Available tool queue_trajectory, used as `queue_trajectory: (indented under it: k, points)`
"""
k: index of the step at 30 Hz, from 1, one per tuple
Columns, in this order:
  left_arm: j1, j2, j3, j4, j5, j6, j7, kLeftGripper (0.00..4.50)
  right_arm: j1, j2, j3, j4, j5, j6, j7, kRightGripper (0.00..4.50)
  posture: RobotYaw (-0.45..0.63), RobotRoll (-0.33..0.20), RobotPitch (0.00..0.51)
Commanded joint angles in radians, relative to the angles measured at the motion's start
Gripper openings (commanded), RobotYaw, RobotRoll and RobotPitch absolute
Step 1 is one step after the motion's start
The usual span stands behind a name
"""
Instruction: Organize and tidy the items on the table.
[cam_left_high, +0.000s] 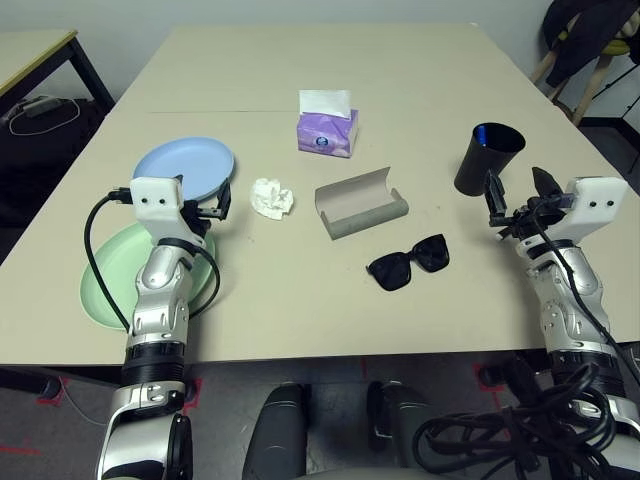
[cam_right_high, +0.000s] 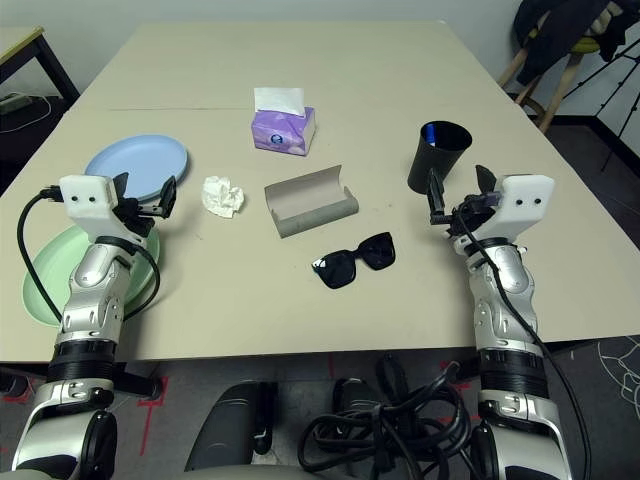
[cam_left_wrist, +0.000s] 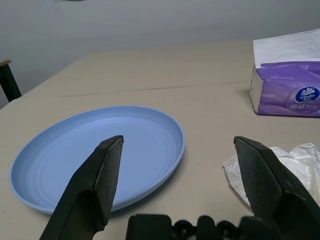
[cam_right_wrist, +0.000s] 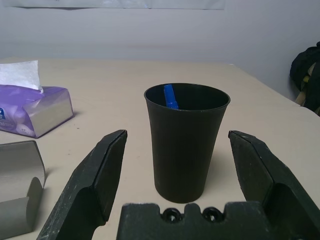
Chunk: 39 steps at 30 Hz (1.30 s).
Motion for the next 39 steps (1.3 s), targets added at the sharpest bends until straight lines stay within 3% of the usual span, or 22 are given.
queue_trajectory:
  k: [1, 15, 27, 39]
  points:
    - [0.011, -0.002, -0.009, -0.005, 0.009, -0.006, -0.002, 4.50, 0.003, -0.005, 0.006, 0.001, -0.007, 0.011, -0.002, 4.47, 0.03, 0.000, 0.097]
    - [-0.004, -0.002, -0.009, 0.007, 0.009, -0.006, -0.002, 4.50, -0.013, -0.015, 0.029, -0.013, -0.006, 0.021, 0.046, 4.47, 0.04, 0.000, 0.092]
    - [0.022, 0.009, 0.000, -0.034, 0.006, -0.001, -0.006, 4.50, -0.012, -0.071, 0.061, -0.019, 0.149, 0.084, 0.368, 4.47, 0.12, 0.000, 0.104]
    - [0.060, 0.061, 0.005, -0.110, -0.018, 0.074, -0.075, 4.50, -0.043, -0.181, 0.238, -0.006, 0.152, 0.064, 0.843, 4.47, 0.16, 0.000, 0.112]
